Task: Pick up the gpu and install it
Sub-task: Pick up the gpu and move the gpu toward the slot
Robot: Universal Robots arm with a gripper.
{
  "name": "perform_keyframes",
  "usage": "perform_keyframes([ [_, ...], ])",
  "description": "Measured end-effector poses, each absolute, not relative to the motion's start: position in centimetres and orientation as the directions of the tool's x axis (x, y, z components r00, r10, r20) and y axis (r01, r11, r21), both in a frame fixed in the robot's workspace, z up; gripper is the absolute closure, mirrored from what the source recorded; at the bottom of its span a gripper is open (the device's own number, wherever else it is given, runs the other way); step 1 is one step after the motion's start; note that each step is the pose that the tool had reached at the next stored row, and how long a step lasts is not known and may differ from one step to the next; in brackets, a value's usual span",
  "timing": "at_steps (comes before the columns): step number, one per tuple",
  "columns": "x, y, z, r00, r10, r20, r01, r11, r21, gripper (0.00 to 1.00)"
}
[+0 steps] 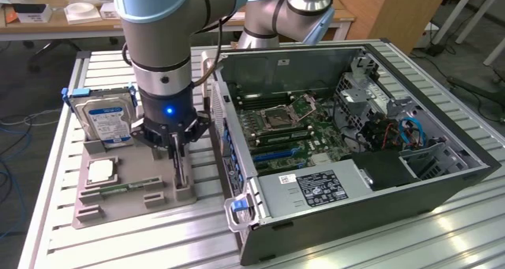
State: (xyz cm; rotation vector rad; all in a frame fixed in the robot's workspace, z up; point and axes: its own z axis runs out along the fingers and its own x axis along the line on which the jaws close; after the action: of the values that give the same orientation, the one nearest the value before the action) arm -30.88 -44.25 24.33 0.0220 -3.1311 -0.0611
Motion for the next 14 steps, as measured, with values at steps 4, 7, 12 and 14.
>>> perform_keyframes([
  [4, -30.9, -44.2, 24.7, -1.000, -0.014, 0.010, -0.014, 0.999, 0.039, 0.74],
  [7, -30.9, -44.2, 25.0, -1.000, -0.014, 0.010, -0.014, 0.999, 0.039, 0.74],
  [12, -30.9, -44.2, 25.3, -1.000, -0.014, 0.010, -0.014, 0.999, 0.039, 0.74],
  [14, -30.9, -44.2, 25.5, -1.000, -0.014, 0.010, -0.014, 0.999, 0.039, 0.74],
])
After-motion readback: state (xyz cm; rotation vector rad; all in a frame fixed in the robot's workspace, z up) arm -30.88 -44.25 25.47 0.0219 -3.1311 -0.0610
